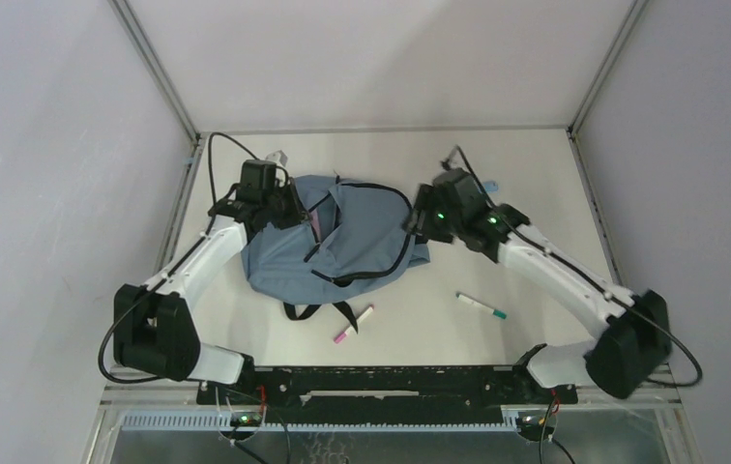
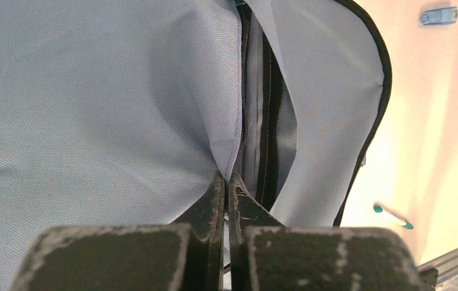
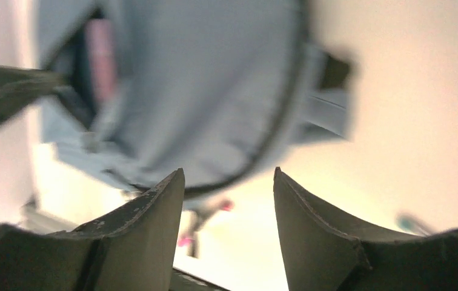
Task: Pack the student bag
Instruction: Place the stationery in the student bag, then pick up the stationery from the center of the board.
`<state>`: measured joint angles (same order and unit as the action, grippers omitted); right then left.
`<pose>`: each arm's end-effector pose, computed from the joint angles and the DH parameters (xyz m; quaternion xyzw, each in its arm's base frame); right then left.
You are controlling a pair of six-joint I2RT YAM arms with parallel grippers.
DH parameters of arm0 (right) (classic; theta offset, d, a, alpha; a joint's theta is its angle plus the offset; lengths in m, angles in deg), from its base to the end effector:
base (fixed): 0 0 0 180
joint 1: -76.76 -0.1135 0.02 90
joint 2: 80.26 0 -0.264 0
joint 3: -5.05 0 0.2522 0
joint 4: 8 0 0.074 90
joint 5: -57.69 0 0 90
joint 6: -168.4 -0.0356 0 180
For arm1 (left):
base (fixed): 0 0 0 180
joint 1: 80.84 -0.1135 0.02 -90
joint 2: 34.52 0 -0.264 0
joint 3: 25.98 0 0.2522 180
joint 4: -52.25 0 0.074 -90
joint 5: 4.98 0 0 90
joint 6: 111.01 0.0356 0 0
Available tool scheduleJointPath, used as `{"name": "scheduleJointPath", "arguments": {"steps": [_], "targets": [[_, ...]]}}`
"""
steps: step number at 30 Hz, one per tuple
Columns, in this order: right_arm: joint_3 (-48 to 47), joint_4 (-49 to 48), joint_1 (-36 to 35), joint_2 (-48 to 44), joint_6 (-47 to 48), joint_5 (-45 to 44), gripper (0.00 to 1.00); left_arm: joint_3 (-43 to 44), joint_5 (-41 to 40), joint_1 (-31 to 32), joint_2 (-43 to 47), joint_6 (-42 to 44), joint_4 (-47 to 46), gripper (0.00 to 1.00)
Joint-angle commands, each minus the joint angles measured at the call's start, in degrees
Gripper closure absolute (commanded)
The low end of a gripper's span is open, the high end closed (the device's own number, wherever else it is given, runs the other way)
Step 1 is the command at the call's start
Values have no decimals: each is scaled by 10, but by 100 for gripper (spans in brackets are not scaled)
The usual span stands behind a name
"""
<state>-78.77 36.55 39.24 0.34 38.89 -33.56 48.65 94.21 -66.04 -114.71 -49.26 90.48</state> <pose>0.2471 0.1888 0.3157 0.0203 0.9109 0.2488 0.3286 0.2933 -0.0834 0.2737 -0.0761 0.9142 -0.2121 0.3368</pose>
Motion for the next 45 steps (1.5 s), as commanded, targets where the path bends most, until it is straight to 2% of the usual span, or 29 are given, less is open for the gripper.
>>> {"name": "scheduleJointPath", "arguments": {"steps": [1, 6, 9, 16, 24, 34, 37, 45], "targets": [[132, 109, 45, -102, 15, -123, 35, 2, 28, -2, 1, -13, -39, 100], [267, 140, 114, -199, 4, -106, 23, 17, 25, -3, -15, -26, -42, 100], [290, 144, 128, -214, 12, -92, 14, 61, 28, -2, -42, -26, -32, 100], [290, 132, 133, -150, 47, -45, 16, 187, 9, -3, -122, -15, 1, 100], [288, 120, 124, -83, 54, -43, 12, 269, 12, -3, -175, -8, 24, 100], [281, 111, 119, -55, 61, -45, 12, 217, 46, -3, -152, -17, 14, 100], [275, 110, 116, -35, 62, -54, 9, 186, 54, -3, -139, -24, -3, 100], [274, 103, 85, -6, 61, -34, 7, 177, 65, -3, -135, -26, -5, 100]]}}
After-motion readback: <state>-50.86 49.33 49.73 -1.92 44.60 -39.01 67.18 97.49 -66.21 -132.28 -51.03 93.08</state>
